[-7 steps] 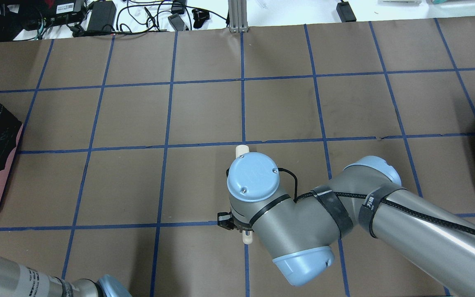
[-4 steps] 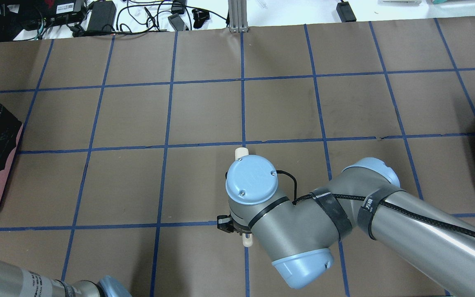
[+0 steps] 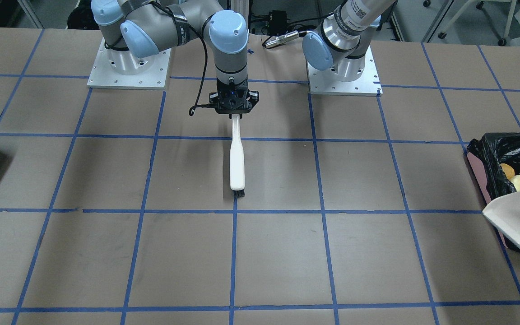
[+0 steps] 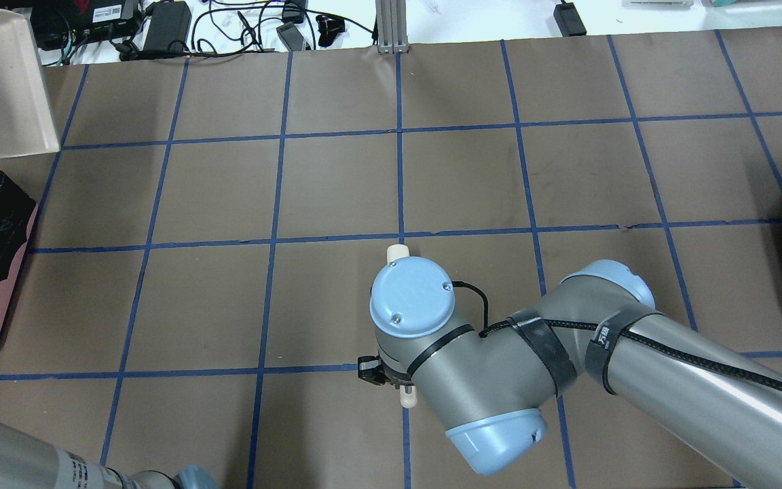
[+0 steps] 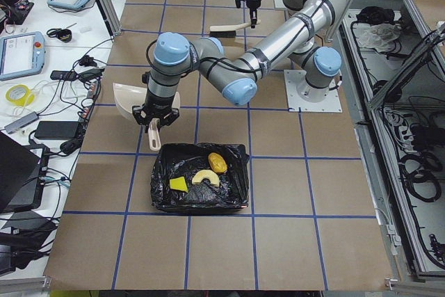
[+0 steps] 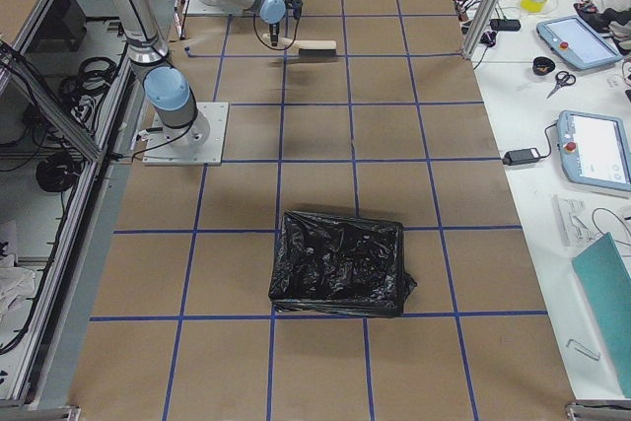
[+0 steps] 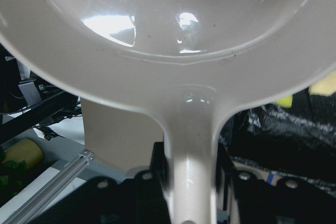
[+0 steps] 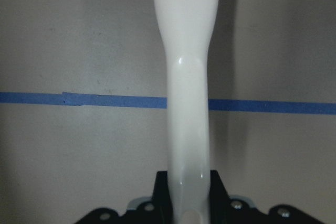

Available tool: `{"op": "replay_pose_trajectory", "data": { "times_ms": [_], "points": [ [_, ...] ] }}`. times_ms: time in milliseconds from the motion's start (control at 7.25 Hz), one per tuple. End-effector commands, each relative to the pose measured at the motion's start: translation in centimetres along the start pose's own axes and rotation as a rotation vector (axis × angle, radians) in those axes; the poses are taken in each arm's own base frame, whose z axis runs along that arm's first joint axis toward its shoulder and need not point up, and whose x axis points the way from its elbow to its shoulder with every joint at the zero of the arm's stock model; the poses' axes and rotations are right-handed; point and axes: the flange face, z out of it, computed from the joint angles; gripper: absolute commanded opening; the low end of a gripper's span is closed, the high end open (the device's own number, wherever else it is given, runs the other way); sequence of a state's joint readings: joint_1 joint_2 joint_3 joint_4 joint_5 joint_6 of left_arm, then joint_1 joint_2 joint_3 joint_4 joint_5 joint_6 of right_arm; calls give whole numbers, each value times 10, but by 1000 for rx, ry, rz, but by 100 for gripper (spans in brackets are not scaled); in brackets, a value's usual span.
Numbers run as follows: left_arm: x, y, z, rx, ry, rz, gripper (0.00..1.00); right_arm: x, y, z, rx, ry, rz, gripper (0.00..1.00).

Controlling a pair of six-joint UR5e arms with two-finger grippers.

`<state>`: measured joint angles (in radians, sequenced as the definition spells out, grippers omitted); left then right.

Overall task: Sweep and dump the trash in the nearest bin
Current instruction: 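Carry the empty dustpan back to the table center with the left gripper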

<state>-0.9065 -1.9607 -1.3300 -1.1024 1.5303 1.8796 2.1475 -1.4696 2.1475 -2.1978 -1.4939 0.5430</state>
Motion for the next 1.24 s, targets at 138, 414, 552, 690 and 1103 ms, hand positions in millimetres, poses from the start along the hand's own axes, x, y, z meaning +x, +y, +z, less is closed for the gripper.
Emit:
{"op": "replay_pose_trajectory", "data": {
  "times_ms": [138, 414, 552, 690, 1103],
  "points": [
    [24, -140, -1, 19, 202, -413, 0, -1, -1, 2, -5, 0, -9, 39],
    [41, -182, 10, -13, 275, -609, 0, -1, 0, 2, -9, -3, -1, 44],
    [51, -224, 14, -26, 296, -699, 0, -1, 0, 2, -10, -6, -4, 47],
    [67, -271, 28, -51, 333, -778, 0, -2, -2, -2, 1, -8, -10, 54],
    [121, -377, 52, -57, 472, -940, 0, 2, -10, -9, 23, -12, -1, 68]
  ]
}}
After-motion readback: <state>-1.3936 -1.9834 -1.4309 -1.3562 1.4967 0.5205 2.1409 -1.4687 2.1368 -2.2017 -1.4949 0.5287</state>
